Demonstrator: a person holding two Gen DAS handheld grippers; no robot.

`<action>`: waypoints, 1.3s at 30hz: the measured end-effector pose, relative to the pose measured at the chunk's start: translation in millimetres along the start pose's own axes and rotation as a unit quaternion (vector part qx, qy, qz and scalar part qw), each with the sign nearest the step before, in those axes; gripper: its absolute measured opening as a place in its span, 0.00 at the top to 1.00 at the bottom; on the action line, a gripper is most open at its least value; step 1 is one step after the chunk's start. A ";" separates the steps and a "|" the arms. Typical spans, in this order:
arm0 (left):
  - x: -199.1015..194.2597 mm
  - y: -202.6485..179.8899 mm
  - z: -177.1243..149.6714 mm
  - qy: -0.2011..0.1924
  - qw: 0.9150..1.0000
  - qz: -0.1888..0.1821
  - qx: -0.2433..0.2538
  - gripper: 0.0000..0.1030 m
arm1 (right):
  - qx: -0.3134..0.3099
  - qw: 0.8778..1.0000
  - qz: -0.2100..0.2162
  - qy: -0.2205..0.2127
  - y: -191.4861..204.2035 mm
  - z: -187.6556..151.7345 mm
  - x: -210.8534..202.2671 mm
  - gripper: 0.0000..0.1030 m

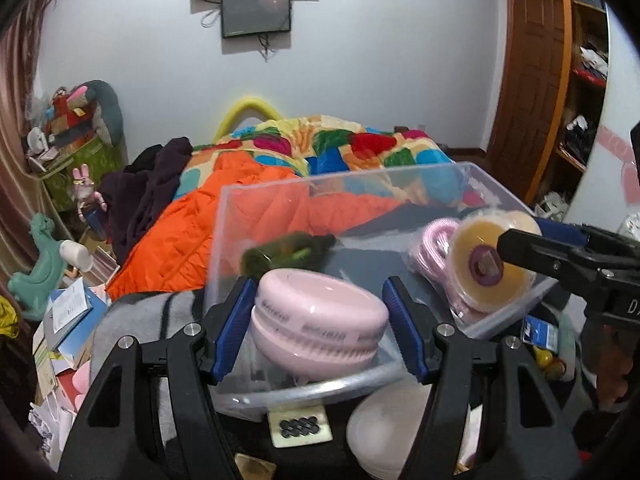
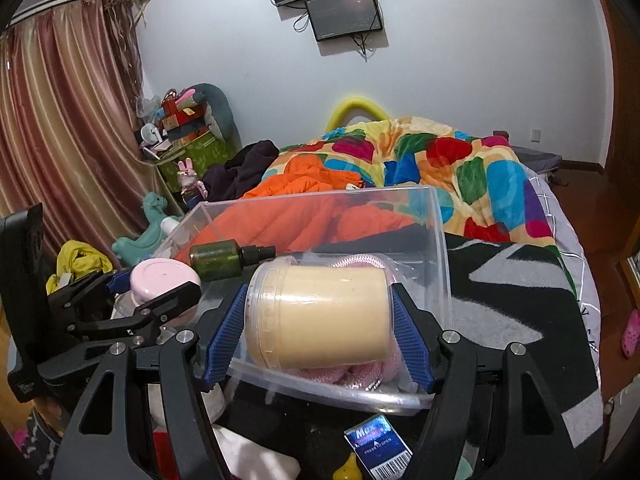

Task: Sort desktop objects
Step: 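Carry the pink container with left tool while right tool carries the jar over the box, then open left tool to drop the pink container while right tool releases the jar into box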

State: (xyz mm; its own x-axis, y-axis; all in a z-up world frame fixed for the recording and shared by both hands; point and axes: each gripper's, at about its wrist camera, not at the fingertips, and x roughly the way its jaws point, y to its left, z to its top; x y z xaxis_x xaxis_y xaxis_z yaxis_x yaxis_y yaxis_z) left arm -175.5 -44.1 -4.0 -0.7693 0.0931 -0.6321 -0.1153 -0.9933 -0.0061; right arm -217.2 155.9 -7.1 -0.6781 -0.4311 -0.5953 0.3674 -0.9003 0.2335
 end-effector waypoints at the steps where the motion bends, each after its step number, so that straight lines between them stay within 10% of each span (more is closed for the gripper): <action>1: -0.4 0.2 -0.2 -0.001 1.000 0.001 0.000 0.37 | -0.003 1.000 -0.002 0.001 0.2 -1.9 -0.9 0.35; 39: -82.0 27.0 -19.1 -0.006 0.999 0.010 -0.033 0.19 | -0.030 0.997 -0.063 -0.020 -21.9 -37.4 -87.4 0.26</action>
State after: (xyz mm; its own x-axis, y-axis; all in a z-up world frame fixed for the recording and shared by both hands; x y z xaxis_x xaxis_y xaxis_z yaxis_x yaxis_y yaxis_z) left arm -103.5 -79.9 32.9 -0.7785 0.0741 -0.6233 -0.0583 -0.9973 -0.0457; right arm -142.1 215.5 11.1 -0.7450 -0.3183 -0.5862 0.3144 -0.9426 0.1123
